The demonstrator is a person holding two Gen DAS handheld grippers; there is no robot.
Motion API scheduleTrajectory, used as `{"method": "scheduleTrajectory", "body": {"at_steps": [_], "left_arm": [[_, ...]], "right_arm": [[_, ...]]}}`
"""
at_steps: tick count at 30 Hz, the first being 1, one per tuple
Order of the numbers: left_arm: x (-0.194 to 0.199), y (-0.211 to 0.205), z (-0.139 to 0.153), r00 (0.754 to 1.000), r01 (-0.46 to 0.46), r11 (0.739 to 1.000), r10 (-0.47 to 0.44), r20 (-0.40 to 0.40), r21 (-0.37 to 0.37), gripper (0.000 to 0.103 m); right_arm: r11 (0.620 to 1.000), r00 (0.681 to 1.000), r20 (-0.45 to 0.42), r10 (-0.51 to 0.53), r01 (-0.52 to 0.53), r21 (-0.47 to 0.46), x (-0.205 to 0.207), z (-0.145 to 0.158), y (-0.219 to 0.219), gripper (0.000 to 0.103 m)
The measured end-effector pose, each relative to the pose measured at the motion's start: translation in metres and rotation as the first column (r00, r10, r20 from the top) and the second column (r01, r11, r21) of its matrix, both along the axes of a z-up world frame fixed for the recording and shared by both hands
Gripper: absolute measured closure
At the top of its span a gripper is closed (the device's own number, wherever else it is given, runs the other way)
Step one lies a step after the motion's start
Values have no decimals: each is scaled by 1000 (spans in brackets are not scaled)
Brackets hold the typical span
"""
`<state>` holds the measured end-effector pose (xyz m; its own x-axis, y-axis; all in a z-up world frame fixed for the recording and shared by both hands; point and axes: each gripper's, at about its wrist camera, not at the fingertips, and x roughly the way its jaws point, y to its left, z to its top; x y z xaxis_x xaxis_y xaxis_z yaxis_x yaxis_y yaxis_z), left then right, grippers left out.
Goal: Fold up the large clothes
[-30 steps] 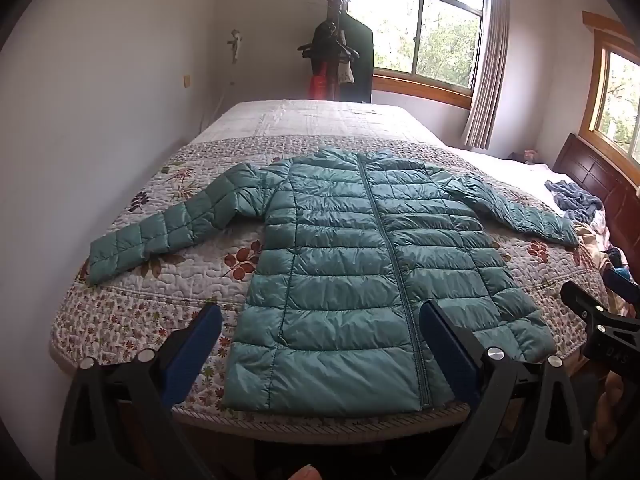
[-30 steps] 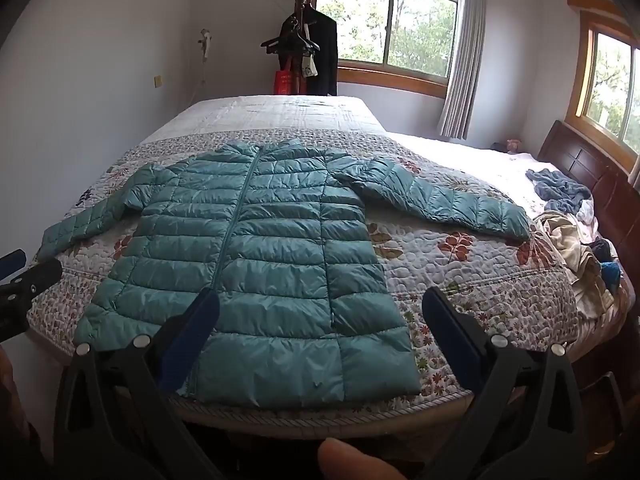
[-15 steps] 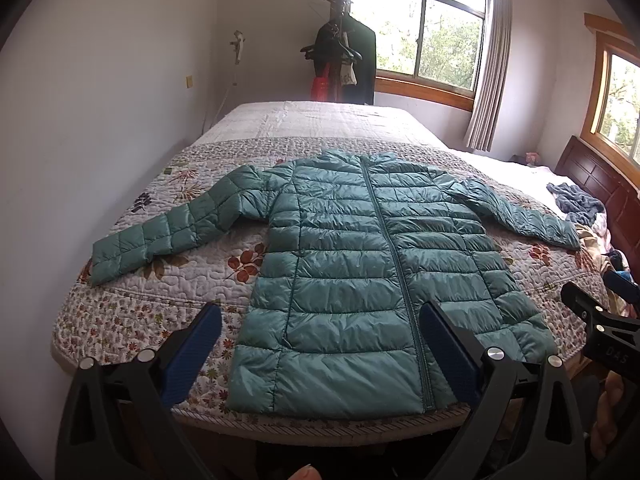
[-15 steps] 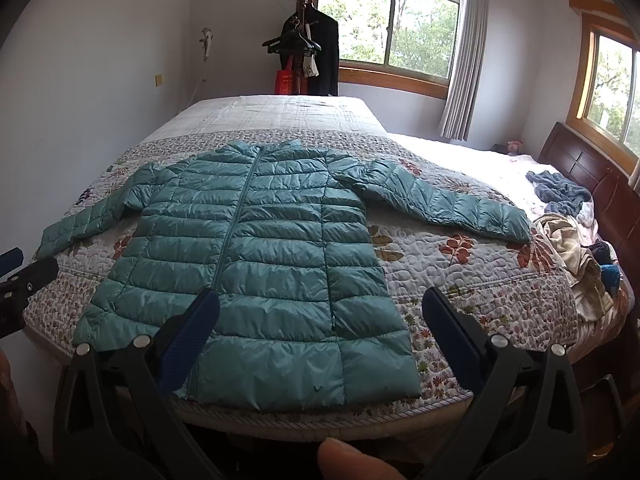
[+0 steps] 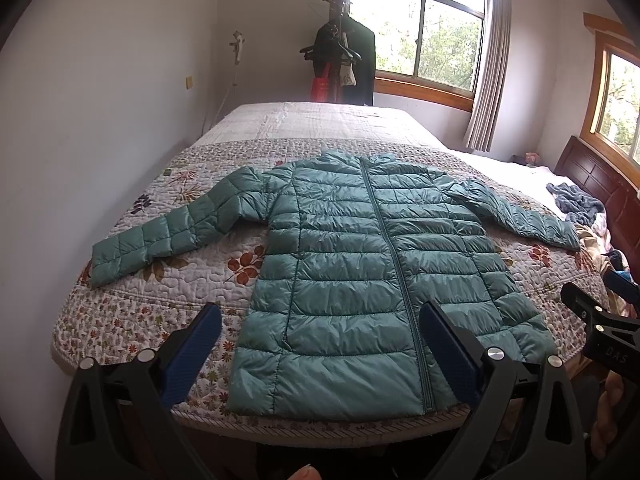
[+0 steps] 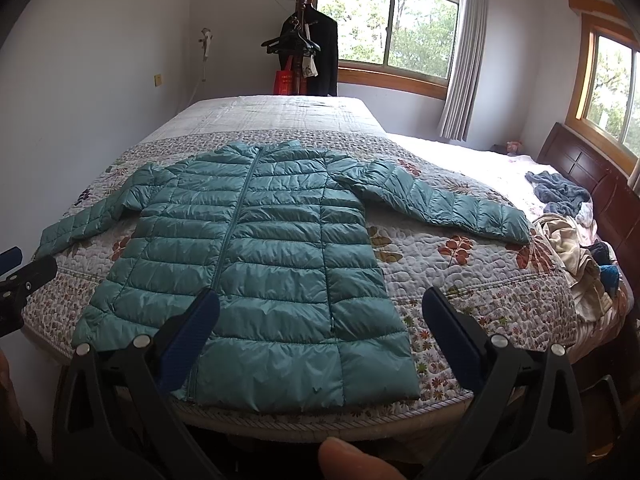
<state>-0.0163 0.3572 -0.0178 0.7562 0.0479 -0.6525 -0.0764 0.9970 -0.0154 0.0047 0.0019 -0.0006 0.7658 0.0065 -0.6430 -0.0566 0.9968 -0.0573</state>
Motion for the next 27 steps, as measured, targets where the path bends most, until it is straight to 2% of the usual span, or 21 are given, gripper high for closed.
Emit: {"method": "scheduleTrajectory", "body": {"at_steps": [27], "left_arm": [[0, 1, 0, 1000, -1, 1000, 1, 0, -4, 4]], "right_arm": [[1000, 1000, -5, -3, 3, 5, 1, 1, -3, 3]]}}
